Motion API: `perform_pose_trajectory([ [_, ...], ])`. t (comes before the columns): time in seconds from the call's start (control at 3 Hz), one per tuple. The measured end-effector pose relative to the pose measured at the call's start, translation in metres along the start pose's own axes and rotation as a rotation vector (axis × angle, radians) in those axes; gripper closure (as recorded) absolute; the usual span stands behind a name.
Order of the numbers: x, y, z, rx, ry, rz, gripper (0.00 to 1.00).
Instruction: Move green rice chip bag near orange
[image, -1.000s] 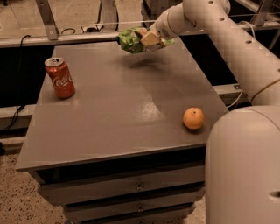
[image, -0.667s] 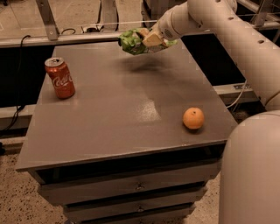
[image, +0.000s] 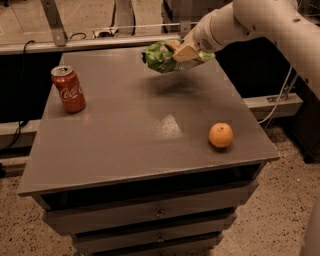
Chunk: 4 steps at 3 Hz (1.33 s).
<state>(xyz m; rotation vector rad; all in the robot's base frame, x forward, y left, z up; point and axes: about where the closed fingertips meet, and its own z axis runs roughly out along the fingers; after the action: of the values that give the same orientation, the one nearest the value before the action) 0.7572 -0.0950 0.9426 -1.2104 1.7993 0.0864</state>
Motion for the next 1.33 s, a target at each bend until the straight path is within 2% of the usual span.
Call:
perform_pose_trajectory([
  [0.67, 0.031, 0.06, -0.066, -0.12, 0.054, 0.052, 1.0],
  [1.0, 0.042, 0.084, -0.09, -0.173, 0.072, 0.064, 1.0],
  [1.33, 0.051, 0.097, -0.101, -0.214, 0.085, 0.072, 0.85],
])
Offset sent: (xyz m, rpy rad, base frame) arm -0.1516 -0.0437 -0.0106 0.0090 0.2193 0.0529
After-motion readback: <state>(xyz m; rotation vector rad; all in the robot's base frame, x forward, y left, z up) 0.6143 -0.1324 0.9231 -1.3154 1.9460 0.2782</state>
